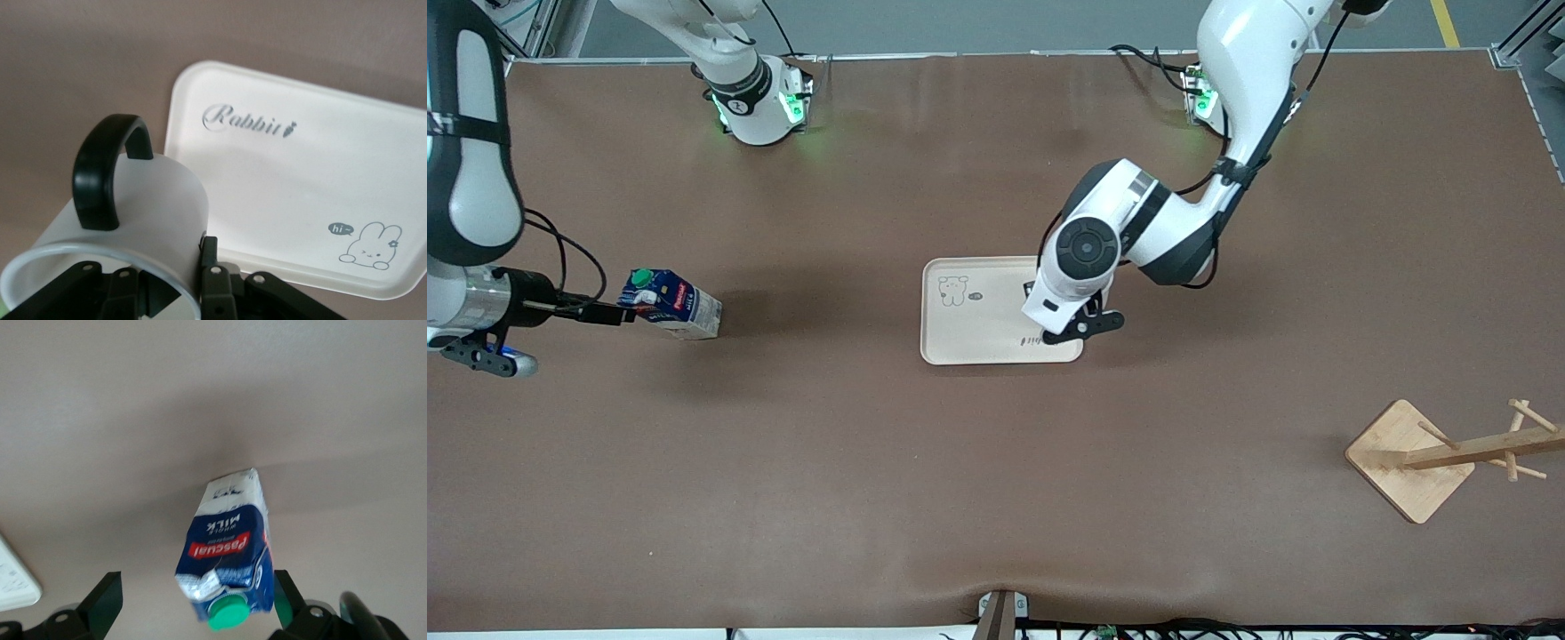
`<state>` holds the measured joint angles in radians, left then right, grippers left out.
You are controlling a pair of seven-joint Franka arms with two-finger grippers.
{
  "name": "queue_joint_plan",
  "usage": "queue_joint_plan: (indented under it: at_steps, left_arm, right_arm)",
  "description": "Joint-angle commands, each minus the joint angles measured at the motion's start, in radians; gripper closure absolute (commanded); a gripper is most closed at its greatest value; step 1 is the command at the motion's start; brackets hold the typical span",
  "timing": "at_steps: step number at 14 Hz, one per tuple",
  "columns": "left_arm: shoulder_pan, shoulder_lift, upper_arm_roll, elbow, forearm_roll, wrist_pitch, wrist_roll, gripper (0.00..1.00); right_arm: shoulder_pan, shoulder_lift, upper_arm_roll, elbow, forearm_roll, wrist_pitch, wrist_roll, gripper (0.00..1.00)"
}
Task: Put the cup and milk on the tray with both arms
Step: 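Carry the mug over the tray while the right gripper grasps the milk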
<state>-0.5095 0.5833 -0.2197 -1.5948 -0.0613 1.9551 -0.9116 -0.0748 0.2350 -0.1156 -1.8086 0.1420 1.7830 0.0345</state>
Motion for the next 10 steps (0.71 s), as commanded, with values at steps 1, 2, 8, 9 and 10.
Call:
queue_joint_plan:
  at_steps: [1, 2, 8, 9, 10]
  left_arm:
    - [-0.02, 0.062, 0.005, 0.051, 0.011, -0.016, -0.041, 1.0]
    - [-0.029, 0.088, 0.005, 0.076, 0.009, -0.016, -0.041, 1.0]
    - [-0.067, 0.182, 0.005, 0.151, 0.002, 0.007, -0.059, 1.0]
    - [-0.07, 0.185, 0.005, 0.154, -0.012, 0.013, -0.059, 1.0]
    - [-0.072, 0.185, 0.005, 0.153, -0.023, 0.018, -0.058, 1.0]
  right_arm:
    - [0.042, -0.153, 0.01, -0.182, -0.085, 0.145, 0.01, 0.0]
    - [0.043, -0.161, 0.01, -0.202, -0.087, 0.156, 0.008, 0.0]
    - [0.047, -0.194, 0.01, -0.259, -0.098, 0.168, -0.021, 0.0]
    - [0.046, -0.195, 0.01, -0.274, -0.098, 0.182, -0.036, 0.0]
    - [0.047, -0.206, 0.01, -0.297, -0.098, 0.222, -0.041, 0.0]
